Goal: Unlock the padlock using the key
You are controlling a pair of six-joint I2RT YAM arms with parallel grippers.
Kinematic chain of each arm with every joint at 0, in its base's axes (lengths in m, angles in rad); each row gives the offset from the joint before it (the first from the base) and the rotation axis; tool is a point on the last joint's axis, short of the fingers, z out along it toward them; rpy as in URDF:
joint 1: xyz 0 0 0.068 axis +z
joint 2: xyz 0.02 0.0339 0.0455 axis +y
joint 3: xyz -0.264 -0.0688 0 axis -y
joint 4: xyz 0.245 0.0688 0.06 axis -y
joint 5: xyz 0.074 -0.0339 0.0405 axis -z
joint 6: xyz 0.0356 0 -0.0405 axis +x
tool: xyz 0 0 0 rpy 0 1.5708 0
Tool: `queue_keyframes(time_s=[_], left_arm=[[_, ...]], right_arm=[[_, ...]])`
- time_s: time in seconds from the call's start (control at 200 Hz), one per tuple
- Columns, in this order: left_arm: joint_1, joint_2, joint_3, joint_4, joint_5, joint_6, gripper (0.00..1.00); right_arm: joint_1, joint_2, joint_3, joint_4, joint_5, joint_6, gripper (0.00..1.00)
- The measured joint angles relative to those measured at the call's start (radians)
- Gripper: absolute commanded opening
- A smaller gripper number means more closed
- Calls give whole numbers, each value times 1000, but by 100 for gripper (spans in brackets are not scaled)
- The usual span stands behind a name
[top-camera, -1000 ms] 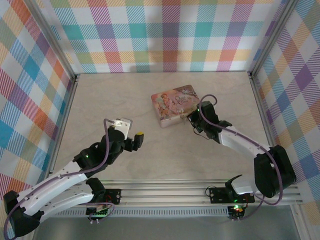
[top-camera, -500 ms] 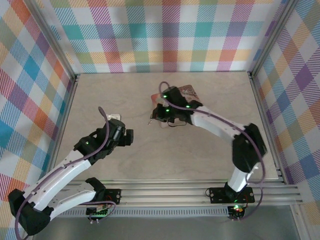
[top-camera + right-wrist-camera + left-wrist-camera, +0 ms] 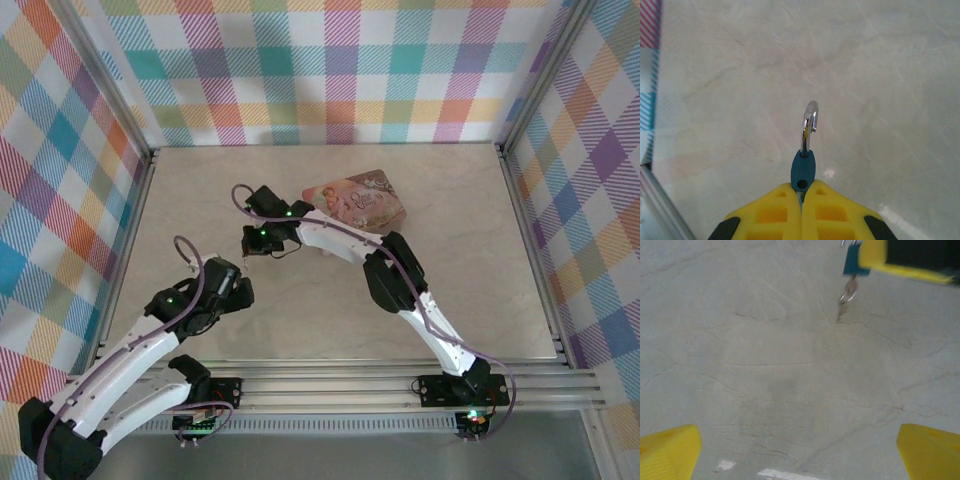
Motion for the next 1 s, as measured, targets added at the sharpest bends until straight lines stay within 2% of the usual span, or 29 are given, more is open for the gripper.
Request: queue_keyframes(time_s=[0.065,0.155,0.255,0.475,0.52,0.715,0.765,0.895,1.0], left_arm=[[0,-27,-5,-6,-10,-8,100],[0,-48,-15,-18,-11,-14,100],[0,-49,-20,-18,-12,-19,100],[0,-21,-21,-11,-13,-11,100],[0,-13,-21,-9,-20,-5,100],[13,32,11,61,-84,69,100],[16,56,34,100,-103,102,100],[21,122,69,245,-146,214,100],[27,182,69,380,-195,355,100]], right_arm=[[-2,48,46,-19,2,-11,12],[-5,96,99,-45,9,-32,31],[-5,101,115,-76,13,-66,46],[-6,36,122,-137,66,-166,67],[-6,-4,106,-143,83,-188,74],[-6,-337,-124,-129,195,-283,91],[-6,-454,-221,-101,243,-296,100],[-11,-761,-539,21,391,-346,100],[-40,-984,-827,147,510,-378,100]])
